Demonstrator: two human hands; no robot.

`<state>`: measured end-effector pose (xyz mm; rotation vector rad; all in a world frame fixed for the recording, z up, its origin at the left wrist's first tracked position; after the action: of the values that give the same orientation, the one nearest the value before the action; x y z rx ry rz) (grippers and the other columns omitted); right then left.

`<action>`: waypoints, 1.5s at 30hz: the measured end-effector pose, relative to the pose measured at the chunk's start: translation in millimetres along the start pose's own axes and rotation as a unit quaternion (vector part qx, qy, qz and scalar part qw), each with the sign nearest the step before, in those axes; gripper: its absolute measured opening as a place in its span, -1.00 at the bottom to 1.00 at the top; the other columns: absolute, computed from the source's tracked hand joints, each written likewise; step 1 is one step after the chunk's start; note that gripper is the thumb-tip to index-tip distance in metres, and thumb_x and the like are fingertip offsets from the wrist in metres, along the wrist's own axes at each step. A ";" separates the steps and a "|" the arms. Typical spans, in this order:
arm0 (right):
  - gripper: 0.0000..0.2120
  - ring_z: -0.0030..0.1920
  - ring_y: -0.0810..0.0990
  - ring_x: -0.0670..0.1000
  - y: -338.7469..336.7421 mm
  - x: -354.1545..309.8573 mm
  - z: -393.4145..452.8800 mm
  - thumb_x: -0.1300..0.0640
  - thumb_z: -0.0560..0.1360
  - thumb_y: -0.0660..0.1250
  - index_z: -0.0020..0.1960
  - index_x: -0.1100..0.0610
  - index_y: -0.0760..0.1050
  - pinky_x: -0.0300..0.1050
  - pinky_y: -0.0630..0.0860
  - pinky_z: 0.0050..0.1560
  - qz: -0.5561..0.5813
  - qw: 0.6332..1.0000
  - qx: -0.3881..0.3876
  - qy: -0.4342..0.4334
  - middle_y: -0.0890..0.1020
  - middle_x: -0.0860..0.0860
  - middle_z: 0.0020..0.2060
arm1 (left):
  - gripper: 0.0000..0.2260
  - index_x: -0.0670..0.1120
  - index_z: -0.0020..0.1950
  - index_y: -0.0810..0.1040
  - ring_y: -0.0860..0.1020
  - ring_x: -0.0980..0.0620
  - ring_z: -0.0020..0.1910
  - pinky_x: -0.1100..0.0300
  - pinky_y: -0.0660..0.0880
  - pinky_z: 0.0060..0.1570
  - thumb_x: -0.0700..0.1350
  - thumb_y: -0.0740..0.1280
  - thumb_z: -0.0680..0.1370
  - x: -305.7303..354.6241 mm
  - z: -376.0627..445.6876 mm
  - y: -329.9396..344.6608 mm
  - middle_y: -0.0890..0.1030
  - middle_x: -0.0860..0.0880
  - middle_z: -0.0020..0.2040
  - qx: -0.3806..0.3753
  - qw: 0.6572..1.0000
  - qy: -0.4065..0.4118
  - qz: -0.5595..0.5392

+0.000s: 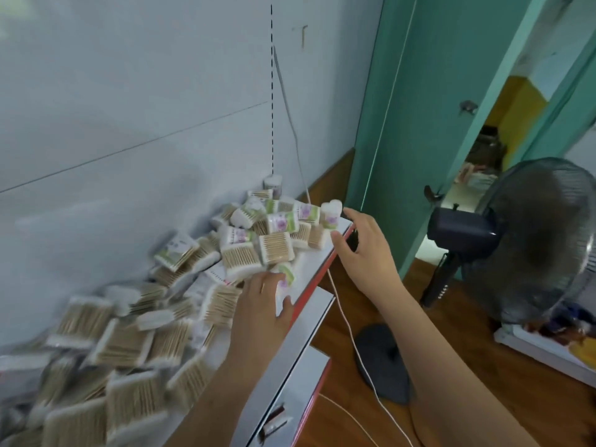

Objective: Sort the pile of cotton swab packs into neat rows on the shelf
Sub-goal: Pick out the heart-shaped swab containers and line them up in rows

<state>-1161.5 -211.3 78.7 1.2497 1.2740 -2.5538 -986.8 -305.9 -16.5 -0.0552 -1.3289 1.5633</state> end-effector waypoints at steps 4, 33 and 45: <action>-0.55 0.37 0.39 -0.03 20.2 44.2 50.4 -0.05 0.59 0.30 0.44 -0.02 0.34 -0.03 0.36 0.40 0.012 1.000 -0.012 0.001 0.42 -0.04 0.39 | -0.55 -0.06 0.30 0.52 0.51 -0.12 0.19 -0.07 0.51 0.16 -0.08 0.48 0.43 -17.5 31.9 35.1 0.55 -0.07 0.22 -0.012 0.997 -0.008 0.070; -0.37 0.07 0.68 -0.05 68.3 132.1 145.3 -0.06 0.53 0.31 0.54 0.00 0.19 -0.15 0.66 -0.10 0.369 0.918 -0.144 -0.003 0.62 -0.09 0.17 | -0.63 0.13 0.21 0.54 0.67 -0.03 -0.12 0.15 0.59 -0.29 0.10 0.53 0.45 6.1 75.1 78.0 0.67 0.01 0.02 0.171 0.856 -0.329 -0.359; -0.77 0.03 0.62 -0.25 145.3 38.5 88.2 0.07 0.66 0.19 0.30 -0.01 0.46 -0.35 0.51 -0.01 0.474 0.797 -0.363 0.091 0.67 -0.18 0.02 | -0.57 -0.04 0.28 0.50 0.69 -0.05 -0.02 0.15 0.58 -0.21 -0.07 0.45 0.42 -0.6 5.3 30.1 0.71 -0.07 0.04 0.301 0.709 -0.433 -0.468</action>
<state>-1194.0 -356.2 -12.6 1.4073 1.0466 -1.1130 -1009.3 -305.6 -37.2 1.6916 -1.0711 0.9838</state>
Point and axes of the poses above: each hand's wrist, its own z-axis towards the middle knuckle, its own y-axis out of the palm, x = y × z, the point moved 6 cm from there along z, towards the middle knuckle
